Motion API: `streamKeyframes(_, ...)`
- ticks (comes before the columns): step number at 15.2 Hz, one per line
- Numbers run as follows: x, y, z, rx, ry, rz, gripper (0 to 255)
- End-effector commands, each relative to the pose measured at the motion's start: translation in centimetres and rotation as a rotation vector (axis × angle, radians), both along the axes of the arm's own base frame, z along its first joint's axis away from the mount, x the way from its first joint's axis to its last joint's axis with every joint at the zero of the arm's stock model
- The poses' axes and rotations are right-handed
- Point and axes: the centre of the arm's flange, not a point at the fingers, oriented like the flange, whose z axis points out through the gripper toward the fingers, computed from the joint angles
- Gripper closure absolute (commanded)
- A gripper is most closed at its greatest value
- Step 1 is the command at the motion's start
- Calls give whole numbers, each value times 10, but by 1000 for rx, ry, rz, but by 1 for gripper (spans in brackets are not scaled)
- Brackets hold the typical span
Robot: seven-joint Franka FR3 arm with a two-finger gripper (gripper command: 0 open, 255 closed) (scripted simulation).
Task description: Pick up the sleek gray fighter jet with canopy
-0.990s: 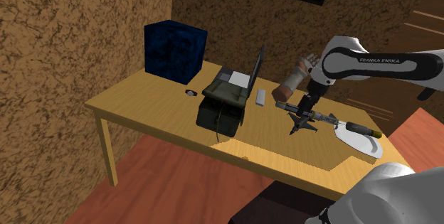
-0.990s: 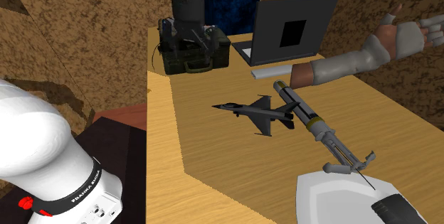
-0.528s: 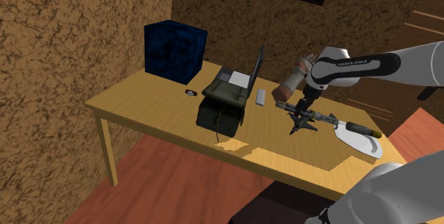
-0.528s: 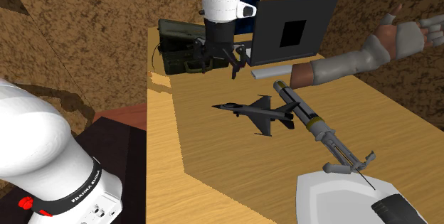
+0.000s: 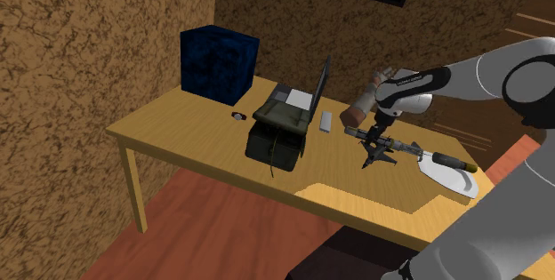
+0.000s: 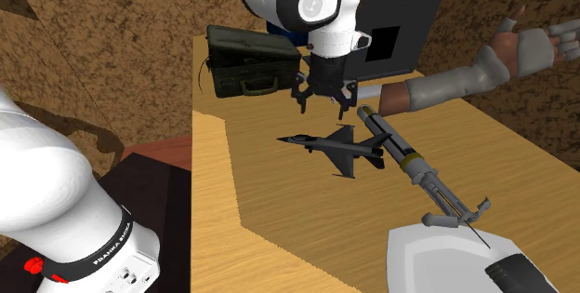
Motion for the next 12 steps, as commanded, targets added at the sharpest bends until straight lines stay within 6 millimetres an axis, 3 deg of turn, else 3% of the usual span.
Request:
streamKeyframes(1,11,-20,-15,-7,-5,9,0)
streamKeyframes(5,29,-55,-39,-16,-13,23,0)
streamKeyframes(12,29,-55,-76,-16,-13,23,0)
